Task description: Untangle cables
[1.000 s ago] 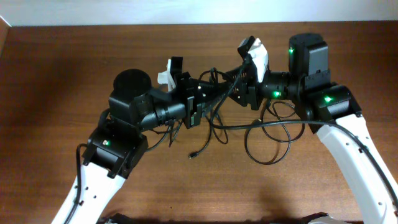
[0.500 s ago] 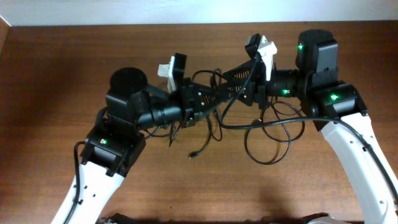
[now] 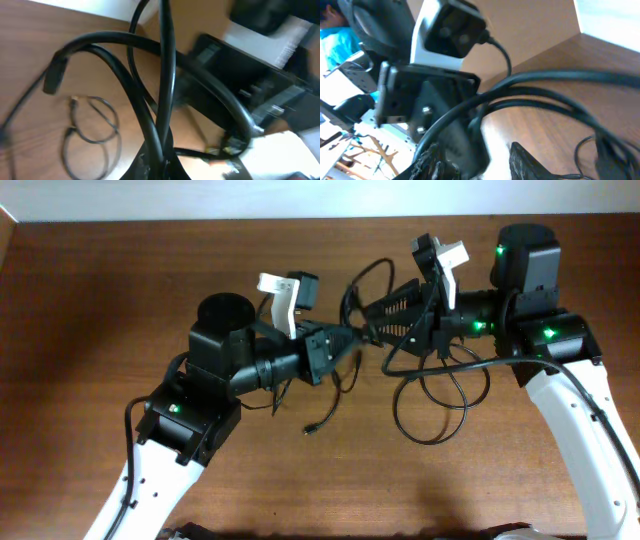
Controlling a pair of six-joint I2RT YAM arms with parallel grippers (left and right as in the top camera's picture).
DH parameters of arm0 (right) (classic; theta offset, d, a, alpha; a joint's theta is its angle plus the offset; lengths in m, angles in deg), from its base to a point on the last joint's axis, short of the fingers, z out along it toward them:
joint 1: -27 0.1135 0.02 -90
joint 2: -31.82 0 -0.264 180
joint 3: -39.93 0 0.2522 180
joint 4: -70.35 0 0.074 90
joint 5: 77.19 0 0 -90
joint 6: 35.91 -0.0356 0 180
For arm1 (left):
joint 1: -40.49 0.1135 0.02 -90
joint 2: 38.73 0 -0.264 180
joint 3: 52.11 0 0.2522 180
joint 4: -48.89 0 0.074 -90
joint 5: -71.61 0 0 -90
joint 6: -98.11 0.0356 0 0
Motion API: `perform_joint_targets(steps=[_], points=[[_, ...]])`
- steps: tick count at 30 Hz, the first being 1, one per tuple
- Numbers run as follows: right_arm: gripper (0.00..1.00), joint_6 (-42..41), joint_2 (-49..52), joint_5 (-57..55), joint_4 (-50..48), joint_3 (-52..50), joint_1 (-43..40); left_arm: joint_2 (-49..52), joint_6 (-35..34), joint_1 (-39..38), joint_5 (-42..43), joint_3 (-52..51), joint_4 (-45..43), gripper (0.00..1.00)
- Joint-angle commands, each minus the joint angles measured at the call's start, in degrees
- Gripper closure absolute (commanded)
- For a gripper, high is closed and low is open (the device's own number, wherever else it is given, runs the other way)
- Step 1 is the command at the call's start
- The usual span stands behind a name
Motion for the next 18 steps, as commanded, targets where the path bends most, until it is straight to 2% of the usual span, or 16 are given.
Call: perform_joint_targets(steps=[1,3,8,11,12,13,14,15,18], points=[[0.59,-0.4,-0.6,6.2,0.8,0.3,0.4,0.4,1.9,0.2,-15.2,0.1,3.0,1.00],[0.56,-0.4,-0.6,6.4,0.8,0.3,0.4,0.4,1.9,0.2,-14.8,0.1,2.8,1.00],[0.55,-0.4,-0.6,6.0,0.7,0.3,1.0,0.4,0.1,0.2,-5.4,0.1,-0.5,1.00],[0.56,-0.4,-0.6,0.3,0.7,0.3,1.6,0.4,-0.2,0.1,-2.8,0.1,-0.2,1.00],[0.61,-0.4,-0.6,-0.5,0.7,0.3,1.6,0.4,0.9,0.1,-2.8,0.1,1.0,1.00],[0.75,-0.4,-0.6,-1.1,0.7,0.3,1.5,0.4,2.6,0.1,-3.7,0.1,3.9,1.00],[0.95,-0.4,-0.6,-2.0,0.8,0.3,1.4,0.4,2.5,0.1,-6.3,0.1,7.0,1.00],[0.96,-0.4,-0.6,-2.0,0.8,0.3,1.4,0.4,0.4,0.2,-10.5,0.1,10.6,1.00],[0.96,-0.4,-0.6,-7.6,3.8,0.3,1.4,0.4,-14.8,1.2,-18.8,0.1,15.9,1.00]])
